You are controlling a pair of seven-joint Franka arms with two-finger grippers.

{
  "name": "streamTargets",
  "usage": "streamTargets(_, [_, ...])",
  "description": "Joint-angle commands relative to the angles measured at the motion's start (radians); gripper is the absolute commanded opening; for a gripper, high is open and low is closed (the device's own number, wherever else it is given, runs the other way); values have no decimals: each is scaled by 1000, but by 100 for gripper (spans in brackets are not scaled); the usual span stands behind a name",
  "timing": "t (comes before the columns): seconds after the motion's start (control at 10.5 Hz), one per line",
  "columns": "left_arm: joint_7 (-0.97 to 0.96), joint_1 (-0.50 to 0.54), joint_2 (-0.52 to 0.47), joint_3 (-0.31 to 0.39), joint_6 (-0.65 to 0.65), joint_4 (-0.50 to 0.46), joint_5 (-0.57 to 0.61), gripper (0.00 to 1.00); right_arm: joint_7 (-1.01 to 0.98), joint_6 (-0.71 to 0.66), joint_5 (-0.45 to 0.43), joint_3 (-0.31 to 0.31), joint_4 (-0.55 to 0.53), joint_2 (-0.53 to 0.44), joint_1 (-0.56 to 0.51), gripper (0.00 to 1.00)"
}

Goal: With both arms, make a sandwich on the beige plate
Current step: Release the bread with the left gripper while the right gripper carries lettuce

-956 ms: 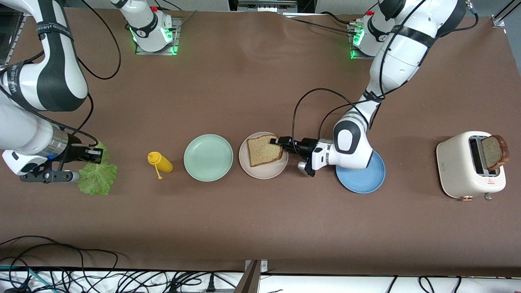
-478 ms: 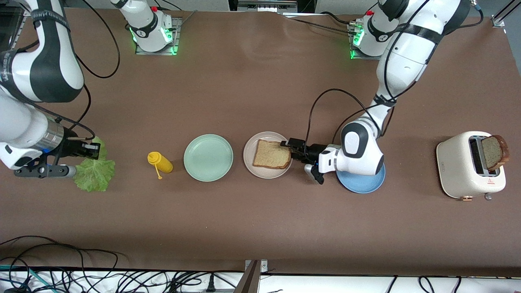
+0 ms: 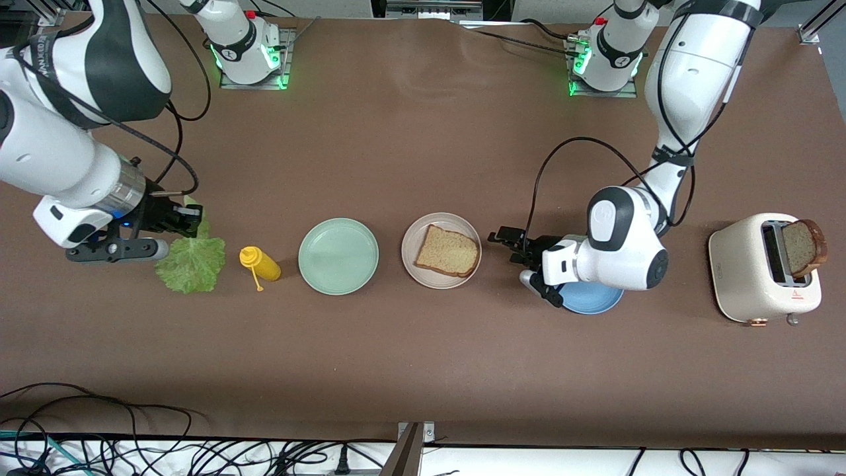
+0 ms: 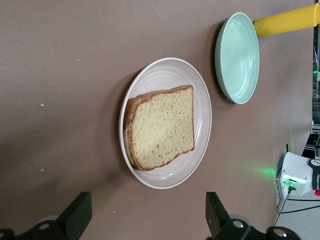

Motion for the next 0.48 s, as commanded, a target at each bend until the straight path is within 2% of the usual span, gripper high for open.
streamTargets(0.0, [-54,47,-77,11,-56,-18,135,100,120,-15,1,54,59,-5,-2,0])
streamTargets(0.1, [-103,68,-117,13,-67,-18,226,100,170,-8,-1,90,59,2,6,0])
streamTargets(0.19, [-147,76,-154,13,-103,-13,315,100,248,6,-7,101,59,10,35,0])
streamTargets(0.38, [-252,87,-200,25,-227,63,470,100,338,57,-19,99,59,46,115,0])
